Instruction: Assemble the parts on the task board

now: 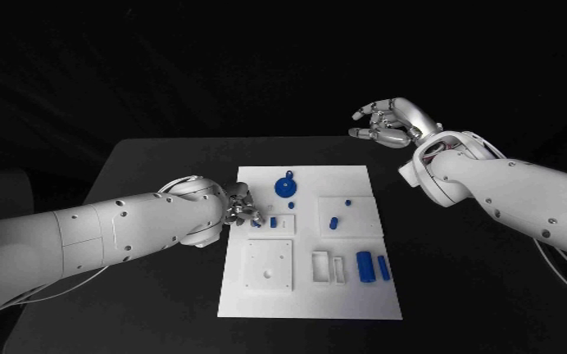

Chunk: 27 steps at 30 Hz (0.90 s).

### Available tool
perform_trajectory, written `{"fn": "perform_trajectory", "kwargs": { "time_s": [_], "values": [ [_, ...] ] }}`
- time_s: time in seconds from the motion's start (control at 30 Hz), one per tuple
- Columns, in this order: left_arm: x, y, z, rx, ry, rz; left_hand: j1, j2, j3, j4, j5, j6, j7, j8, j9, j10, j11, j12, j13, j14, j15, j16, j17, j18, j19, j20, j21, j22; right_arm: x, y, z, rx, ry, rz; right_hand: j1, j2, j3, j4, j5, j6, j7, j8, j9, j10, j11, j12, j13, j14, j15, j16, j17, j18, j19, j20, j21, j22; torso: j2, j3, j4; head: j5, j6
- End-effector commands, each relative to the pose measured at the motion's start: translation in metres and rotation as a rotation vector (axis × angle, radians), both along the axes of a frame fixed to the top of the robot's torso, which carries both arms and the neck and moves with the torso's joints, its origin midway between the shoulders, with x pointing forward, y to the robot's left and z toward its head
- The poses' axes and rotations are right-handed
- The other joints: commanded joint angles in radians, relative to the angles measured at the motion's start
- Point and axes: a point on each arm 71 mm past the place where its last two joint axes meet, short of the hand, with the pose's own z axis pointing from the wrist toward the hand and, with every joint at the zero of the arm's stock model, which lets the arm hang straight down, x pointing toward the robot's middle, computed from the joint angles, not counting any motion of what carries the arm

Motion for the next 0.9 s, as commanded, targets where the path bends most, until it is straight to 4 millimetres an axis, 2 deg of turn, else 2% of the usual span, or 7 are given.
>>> {"fn": "perform_trajectory", "kwargs": {
  "time_s": [0.03,0.73,0.9],
  "values": [
    [-0.0026,-0.0007,-0.0054,0.042,0.018,-0.035,0.006,0.004,0.001,0.004,0.002,0.02,-0.013,0.086,0.001,0.037,-0.039,0.006,0.0,0.026,-0.037,0.006,0.0,0.019,0.003,-0.102,0.004,0.001,-0.0005,0.0013,-0.0005,-0.006,0.004,0.013,0.006,0.005,0.001,0.007,0.005,-0.019,0.024,0.005,0.001,0.0,-0.001,0.003,-0.001,0.003,0.004,0.003,-0.002,0.08,-0.001,-0.005,-0.005,0.015,0.0,-0.0002,0.0002,-0.001,-0.001],
    [-0.0027,0.0009,-0.007,0.048,0.029,-0.035,0.007,0.002,0.001,0.003,0.002,0.018,-0.013,0.089,-0.001,0.037,-0.039,0.006,-0.001,0.025,-0.037,0.007,0.0,0.019,0.003,-0.102,0.004,0.001,-0.0003,0.0019,-0.0009,-0.006,0.005,0.014,0.006,0.005,0.001,0.007,0.005,-0.019,0.024,0.005,0.001,0.0,-0.001,0.004,-0.001,0.003,0.004,0.003,-0.002,0.08,-0.001,-0.005,-0.005,0.015,0.0,0.0005,-0.0002,-0.001,-0.002],
    [-0.0023,0.0001,-0.0071,0.041,0.027,-0.03,-0.001,-0.012,-0.007,0.009,-0.002,0.014,-0.011,0.093,-0.005,0.036,-0.036,0.006,-0.001,0.023,-0.036,0.007,-0.001,0.019,0.002,-0.102,0.004,0.001,-0.0003,0.0016,-0.001,-0.006,0.005,0.013,0.006,0.005,0.001,0.007,0.005,-0.019,0.024,0.006,0.001,0.0,-0.001,0.004,-0.002,0.003,0.004,0.003,-0.002,0.08,-0.001,-0.005,-0.005,0.015,0.0,0.0006,0.0002,-0.001,-0.003]
  ]
}}
